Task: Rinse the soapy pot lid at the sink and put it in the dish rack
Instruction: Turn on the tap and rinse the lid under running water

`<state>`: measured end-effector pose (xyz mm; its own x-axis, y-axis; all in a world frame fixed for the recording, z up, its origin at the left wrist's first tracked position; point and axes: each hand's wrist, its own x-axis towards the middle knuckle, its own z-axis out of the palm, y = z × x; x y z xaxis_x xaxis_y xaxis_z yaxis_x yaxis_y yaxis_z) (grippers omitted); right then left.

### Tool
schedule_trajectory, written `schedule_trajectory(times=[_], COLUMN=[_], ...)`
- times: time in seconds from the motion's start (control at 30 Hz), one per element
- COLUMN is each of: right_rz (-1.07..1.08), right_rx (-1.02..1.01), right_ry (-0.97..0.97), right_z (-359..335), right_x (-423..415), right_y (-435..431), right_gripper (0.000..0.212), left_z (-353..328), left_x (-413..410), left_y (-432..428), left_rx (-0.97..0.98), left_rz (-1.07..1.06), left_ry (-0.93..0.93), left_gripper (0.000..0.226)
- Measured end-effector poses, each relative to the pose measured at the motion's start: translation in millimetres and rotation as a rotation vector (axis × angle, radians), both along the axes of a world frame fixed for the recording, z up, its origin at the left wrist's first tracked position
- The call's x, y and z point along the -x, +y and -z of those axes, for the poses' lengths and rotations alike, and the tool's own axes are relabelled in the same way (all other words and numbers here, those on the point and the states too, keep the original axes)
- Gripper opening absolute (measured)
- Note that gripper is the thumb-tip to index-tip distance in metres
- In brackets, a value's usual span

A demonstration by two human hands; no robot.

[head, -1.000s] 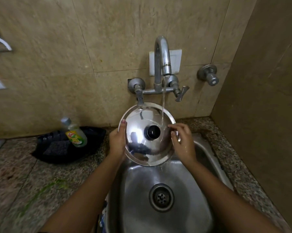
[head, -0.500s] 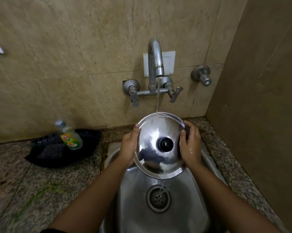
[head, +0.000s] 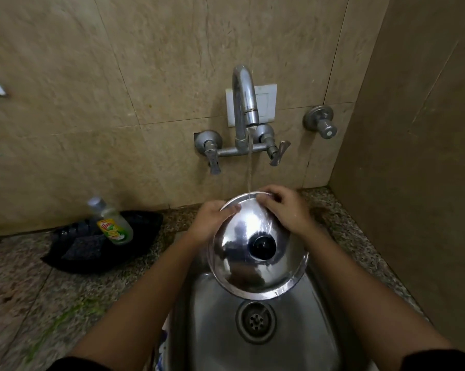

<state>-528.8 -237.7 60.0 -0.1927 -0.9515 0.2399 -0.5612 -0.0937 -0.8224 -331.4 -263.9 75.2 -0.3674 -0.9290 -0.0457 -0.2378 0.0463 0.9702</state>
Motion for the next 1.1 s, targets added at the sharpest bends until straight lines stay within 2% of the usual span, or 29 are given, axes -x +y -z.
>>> schedule_trajectory(times=[0.07, 0.17, 0.23, 0.3, 0.4, 0.43, 0.5, 0.57, 0.6, 0.67, 0.73, 0.77, 0.83, 0.93, 0.97, 1.0, 1.07, 1.1], right_rz=[-0.082, -0.071, 0.002, -0.001, -0.158, -0.162, -0.073, 0.032, 0.056, 0.007, -0.039, -0.03, 0.029, 0.088, 0.069, 0.042, 0.004, -0.003], right_rx=[-0.033, -0.029, 0.0, 0.001, -0.025, -0.029, -0.021, 0.039, 0.052, 0.039, 0.033, 0.044, 0.115, 0.148, 0.117, 0.092, 0.127, 0.162], right_ry=[0.104, 0.046, -0.016, 0.065, 0.255, 0.217, -0.002, -0.132, -0.106, 0.038, 0.162, 0.163, 0.109, 0.226, 0.257, 0.313, 0.518, 0.608], right_z=[-8.8, -9.3, -8.1, -10.4, -19.1, -19.9, -16.2, -9.4, -5.9, -4.8, -2.7, -0.1, 8.4, 40.7, 54.5, 67.2, 92.3, 98.4], right_x=[-11.2, -13.6, -10.5, -14.3, -31.7, -33.4, -27.5, -16.0, -13.3, -18.7, -30.0, -33.2, -29.2, -9.0, -2.4, 2.2, 9.4, 10.0], right_y=[-9.9, -20.9, -25.0, -26.2, -25.0, -25.3, -27.4, -27.2, -26.6, -22.7, -21.3, -20.9, -17.2, -0.7, 7.8, 17.0, 30.9, 35.8], right_gripper=[0.015, 0.032, 0.039, 0.044, 0.037, 0.034, 0.029, 0.025, 0.025, 0.024, 0.03, 0.036, 0.034, 0.026, 0.033, 0.051, 0.086, 0.094], left_z=[-5.0, 1.4, 10.9, 11.0, 2.1, 1.2, 6.6, 11.3, 11.0, 7.0, 5.6, 7.2, 14.2, 28.1, 31.7, 36.0, 42.2, 43.8], left_x=[0.6, -6.2, -14.9, -19.8, -17.9, -17.6, -23.2, -31.2, -32.6, -28.8, -21.9, -20.7, -23.1, -35.3, -39.6, -43.1, -46.1, -45.4], left_y=[-5.0, -4.8, -3.5, -2.6, -3.5, -3.8, -6.3, -7.4, -7.7, -8.3, -9.3, -9.2, -6.8, -3.5, -3.2, -3.1, -3.7, -3.4], left_rx=[0.047, 0.078, -0.002, -0.058, -0.026, -0.01, -0.029, -0.139, -0.181, -0.145, -0.053, -0.027, -0.037, -0.125, -0.149, -0.168, -0.198, -0.221], left_rz=[-0.045, -0.233, -0.328, -0.251, -0.112, -0.144, -0.274, -0.308, -0.268, -0.199, -0.247, -0.28, -0.373, -0.587, -0.652, -0.711, -0.787, -0.796], left_ry=[-0.044, 0.064, 0.172, 0.152, 0.052, 0.069, 0.158, 0.291, 0.302, 0.182, 0.067, 0.052, 0.085, 0.209, 0.249, 0.279, 0.296, 0.29], left_gripper=[0.027, 0.027, 0.027, 0.026, 0.026, 0.026, 0.026, 0.028, 0.03, 0.03, 0.041, 0.047, 0.045, 0.03, 0.028, 0.027, 0.027, 0.028])
